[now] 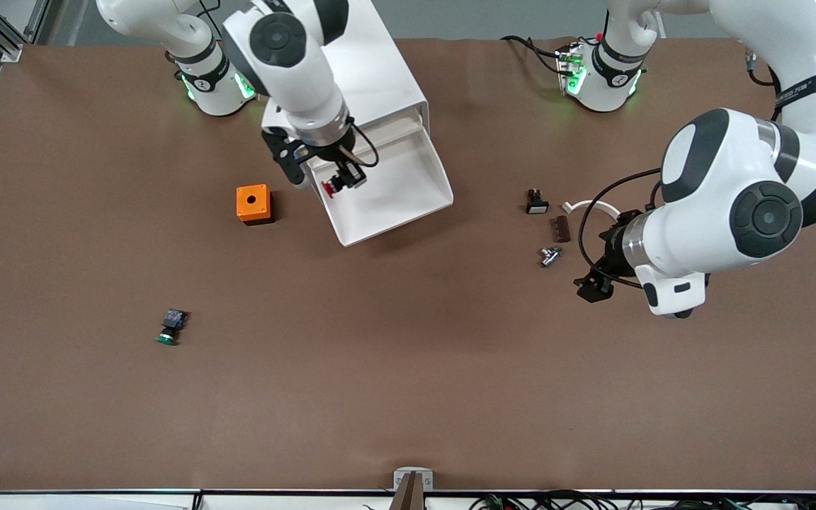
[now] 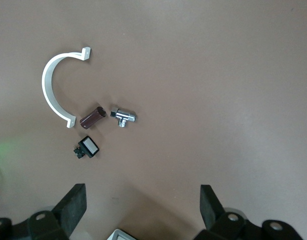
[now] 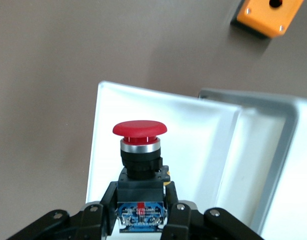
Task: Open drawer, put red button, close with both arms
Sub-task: 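Carry the red button into the open drawer with the right gripper, then lower the red button into the drawer and open the right gripper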
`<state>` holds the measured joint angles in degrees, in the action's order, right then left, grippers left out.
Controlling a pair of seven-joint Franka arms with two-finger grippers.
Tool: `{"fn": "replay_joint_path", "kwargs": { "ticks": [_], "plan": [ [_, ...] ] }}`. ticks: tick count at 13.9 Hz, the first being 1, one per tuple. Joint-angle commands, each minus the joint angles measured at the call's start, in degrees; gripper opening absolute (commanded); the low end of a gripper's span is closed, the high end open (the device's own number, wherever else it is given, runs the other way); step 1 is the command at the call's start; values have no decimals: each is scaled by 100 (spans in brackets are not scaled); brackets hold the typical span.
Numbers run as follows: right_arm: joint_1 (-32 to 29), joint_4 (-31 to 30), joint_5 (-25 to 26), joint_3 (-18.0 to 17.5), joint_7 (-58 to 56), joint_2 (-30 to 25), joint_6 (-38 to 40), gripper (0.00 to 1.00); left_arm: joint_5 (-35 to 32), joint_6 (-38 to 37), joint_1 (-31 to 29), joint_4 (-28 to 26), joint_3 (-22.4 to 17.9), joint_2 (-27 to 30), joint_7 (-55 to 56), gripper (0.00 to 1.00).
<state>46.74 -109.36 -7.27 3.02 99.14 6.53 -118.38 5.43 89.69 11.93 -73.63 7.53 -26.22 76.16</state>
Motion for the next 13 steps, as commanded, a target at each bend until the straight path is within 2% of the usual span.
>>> {"fn": "replay_joint_path", "kwargs": {
  "ticks": [1, 5, 13],
  "plan": [
    [326, -7, 216, 94, 631, 365, -438, 0, -278, -83, 29, -63, 29, 64, -93, 100],
    [529, 37, 393, 94, 1089, 770, -791, 0, -306, -83, 82, -63, 29, 38, -119, 100],
    [626, 283, 349, 85, 1424, 1183, -950, 2, -305, -75, 310, -63, 29, 47, -110, 100]
  ]
}}
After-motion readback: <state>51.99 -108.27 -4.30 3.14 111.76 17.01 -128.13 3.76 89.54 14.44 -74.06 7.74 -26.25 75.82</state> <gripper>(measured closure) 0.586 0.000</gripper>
